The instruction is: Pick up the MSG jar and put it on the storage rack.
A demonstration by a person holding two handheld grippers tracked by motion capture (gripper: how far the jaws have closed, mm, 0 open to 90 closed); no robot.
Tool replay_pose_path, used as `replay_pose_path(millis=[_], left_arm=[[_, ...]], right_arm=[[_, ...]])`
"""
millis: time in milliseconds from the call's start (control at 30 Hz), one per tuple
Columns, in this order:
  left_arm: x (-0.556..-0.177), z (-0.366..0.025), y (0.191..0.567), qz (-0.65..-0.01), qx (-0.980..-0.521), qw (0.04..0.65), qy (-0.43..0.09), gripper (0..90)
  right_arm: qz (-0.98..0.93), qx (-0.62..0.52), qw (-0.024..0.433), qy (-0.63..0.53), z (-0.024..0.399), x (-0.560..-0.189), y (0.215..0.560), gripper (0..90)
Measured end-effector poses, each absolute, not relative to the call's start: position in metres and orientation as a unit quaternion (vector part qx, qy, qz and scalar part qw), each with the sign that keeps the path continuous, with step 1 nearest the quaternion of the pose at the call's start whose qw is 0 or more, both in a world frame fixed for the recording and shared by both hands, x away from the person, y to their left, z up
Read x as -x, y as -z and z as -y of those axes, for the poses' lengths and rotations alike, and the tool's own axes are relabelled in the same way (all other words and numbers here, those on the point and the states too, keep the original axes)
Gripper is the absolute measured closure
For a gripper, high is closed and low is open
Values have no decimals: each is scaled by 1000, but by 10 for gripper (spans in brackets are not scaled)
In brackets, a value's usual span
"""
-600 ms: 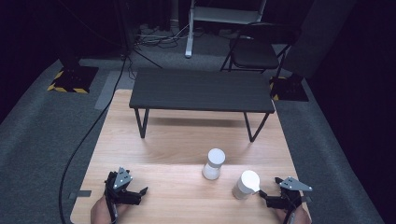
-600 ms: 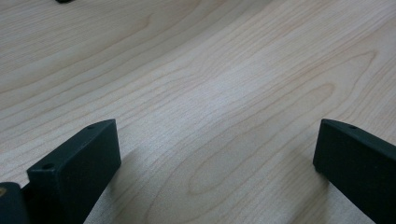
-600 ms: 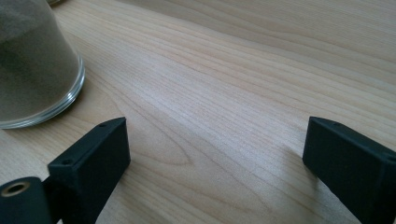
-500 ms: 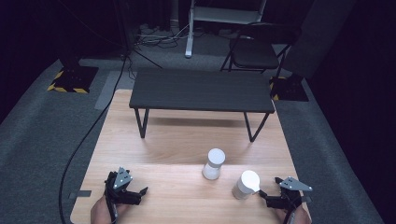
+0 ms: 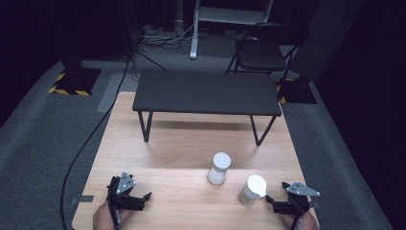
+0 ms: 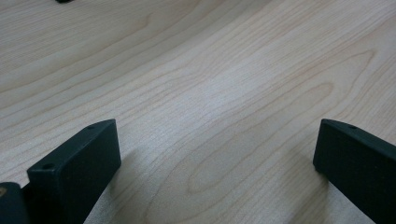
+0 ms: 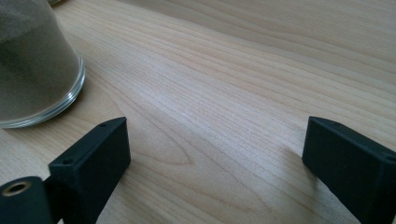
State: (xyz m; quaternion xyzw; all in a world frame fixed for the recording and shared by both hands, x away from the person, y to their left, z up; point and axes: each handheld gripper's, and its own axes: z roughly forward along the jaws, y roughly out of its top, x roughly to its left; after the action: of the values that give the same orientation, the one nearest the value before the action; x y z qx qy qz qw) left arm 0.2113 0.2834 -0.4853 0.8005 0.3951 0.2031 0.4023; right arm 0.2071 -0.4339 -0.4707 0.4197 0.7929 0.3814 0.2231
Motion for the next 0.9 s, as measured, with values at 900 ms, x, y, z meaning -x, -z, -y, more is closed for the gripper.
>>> replay_pose_path(millis=[900], left_arm=[[-217, -287, 482, -381, -811, 400, -194, 1]], right_arm=[[-798, -411, 218, -383, 436, -209, 470, 72]])
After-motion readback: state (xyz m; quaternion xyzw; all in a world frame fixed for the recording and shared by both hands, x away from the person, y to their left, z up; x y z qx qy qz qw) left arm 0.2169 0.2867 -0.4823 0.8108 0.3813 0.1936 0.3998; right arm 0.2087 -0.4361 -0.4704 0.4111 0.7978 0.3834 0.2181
